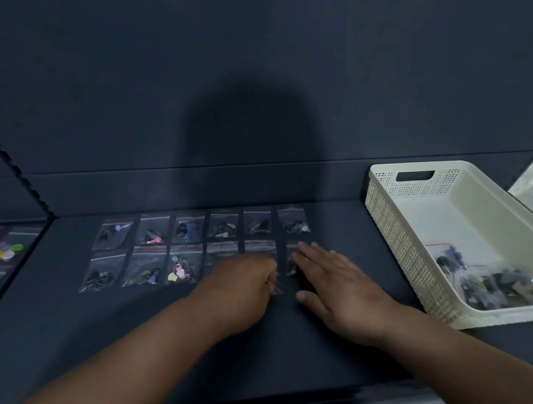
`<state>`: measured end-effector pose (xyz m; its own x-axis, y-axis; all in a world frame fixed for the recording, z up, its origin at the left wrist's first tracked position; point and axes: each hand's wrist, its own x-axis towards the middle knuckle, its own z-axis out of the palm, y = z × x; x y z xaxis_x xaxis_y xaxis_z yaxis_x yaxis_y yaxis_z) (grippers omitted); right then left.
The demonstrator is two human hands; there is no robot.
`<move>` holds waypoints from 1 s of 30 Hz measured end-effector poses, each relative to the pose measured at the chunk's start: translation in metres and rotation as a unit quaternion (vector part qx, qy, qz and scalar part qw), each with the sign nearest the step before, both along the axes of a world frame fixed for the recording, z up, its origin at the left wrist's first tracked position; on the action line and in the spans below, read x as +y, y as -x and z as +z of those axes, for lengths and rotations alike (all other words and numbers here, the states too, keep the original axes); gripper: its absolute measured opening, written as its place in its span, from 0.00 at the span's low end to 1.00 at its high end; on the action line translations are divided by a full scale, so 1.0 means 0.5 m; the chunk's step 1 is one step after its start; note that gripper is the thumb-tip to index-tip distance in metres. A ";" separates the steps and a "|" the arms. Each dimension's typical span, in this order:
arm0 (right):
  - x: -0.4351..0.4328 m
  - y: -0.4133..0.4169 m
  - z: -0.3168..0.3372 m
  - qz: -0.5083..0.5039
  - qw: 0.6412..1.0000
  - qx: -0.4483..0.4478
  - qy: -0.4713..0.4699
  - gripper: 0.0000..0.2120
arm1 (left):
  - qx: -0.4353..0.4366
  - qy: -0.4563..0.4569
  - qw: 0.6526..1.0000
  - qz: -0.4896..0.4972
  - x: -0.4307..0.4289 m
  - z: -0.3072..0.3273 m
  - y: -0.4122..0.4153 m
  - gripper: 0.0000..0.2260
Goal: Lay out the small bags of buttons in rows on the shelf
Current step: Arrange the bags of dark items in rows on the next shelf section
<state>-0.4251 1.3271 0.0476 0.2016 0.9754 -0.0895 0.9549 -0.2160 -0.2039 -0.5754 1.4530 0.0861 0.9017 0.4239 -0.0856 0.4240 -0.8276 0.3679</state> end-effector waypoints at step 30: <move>0.102 -0.062 0.053 -0.046 0.999 0.016 0.023 0.27 | -0.104 0.190 0.966 0.139 0.043 0.039 0.037 0.07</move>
